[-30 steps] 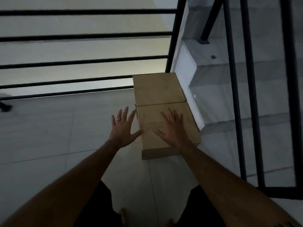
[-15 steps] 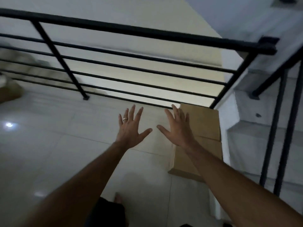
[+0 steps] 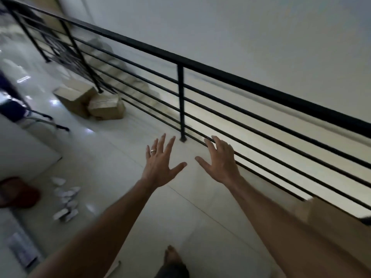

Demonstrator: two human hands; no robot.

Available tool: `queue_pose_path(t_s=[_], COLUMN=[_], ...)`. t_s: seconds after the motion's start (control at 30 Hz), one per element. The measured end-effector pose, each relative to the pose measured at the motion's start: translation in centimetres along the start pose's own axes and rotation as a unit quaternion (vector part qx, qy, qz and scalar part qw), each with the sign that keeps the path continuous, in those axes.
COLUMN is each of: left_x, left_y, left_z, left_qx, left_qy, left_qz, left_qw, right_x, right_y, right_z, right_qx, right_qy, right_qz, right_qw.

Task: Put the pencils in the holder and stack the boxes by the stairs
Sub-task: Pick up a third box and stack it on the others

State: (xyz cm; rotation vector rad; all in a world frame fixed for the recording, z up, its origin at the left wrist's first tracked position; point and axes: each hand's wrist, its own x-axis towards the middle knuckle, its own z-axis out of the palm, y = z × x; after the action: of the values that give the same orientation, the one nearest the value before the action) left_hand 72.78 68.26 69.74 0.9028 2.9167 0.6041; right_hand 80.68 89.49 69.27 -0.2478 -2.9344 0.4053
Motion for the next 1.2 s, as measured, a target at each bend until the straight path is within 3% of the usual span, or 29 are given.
queue_pose_path(t_s=[0.33,0.87,1.2], left_x=[7.8,29.7,43.5], left_y=[-19.0,-43.7,-65.0], left_z=[-8.8,-17.8,-23.4], left_qx=[0.011,0.017,0.011], left_qy=[0.06,0.145,0.134], left_qz=[-0.133,-0.278,-0.293], left_qw=[0.989,0.949,0.947], right_x=[20.7,58.9,81.5], right_y=[-13.4,-28.8,-41.7], right_z=[5.6,14.6,24.1], right_qx=[0.05,0.066,0.083], right_qy=[-0.034,-0.076,-0.09], right_qz=[-0.115,-0.247,-0.263], right_qw=[0.992,0.964,0.957])
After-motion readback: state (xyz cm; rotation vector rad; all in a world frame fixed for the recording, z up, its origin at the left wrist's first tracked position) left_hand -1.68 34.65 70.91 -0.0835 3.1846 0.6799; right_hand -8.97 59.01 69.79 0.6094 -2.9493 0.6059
